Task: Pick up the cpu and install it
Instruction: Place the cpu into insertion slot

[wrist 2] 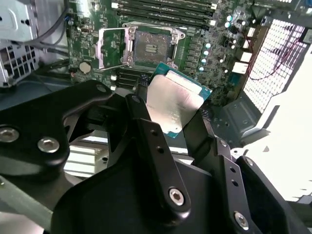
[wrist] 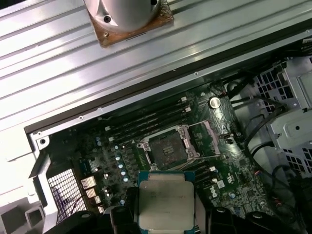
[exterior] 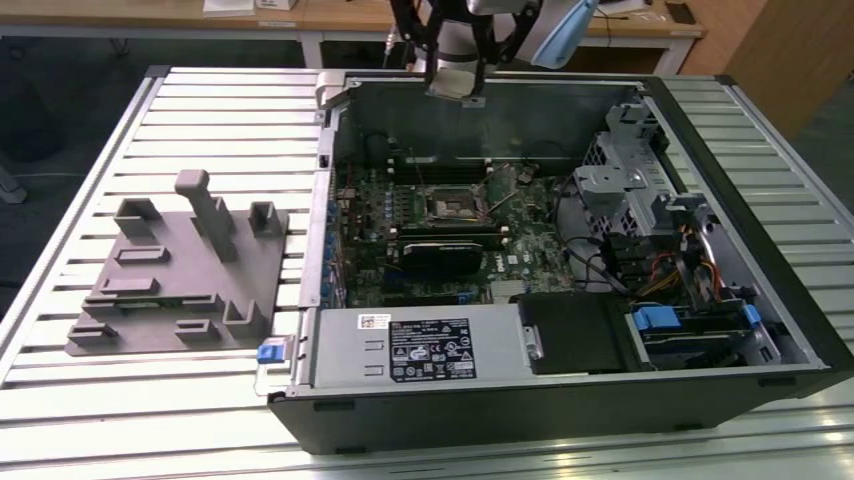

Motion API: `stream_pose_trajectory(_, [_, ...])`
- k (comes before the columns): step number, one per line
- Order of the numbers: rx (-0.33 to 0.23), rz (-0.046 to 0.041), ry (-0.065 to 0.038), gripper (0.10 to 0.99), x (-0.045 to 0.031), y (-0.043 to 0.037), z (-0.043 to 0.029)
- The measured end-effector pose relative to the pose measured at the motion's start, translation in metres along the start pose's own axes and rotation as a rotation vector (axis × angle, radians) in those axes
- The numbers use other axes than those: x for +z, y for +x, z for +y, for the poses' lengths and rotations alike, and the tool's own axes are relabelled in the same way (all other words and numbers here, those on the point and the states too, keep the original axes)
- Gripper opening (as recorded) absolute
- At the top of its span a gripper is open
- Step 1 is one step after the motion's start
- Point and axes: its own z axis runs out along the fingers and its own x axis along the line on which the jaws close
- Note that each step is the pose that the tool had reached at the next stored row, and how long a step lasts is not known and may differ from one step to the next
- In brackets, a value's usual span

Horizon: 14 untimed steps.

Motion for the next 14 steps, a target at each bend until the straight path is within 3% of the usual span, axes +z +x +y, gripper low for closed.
stream_pose_trajectory(14, [0.144,-0.0092,0.0,0.541,0.0008,0.0007,0.0018])
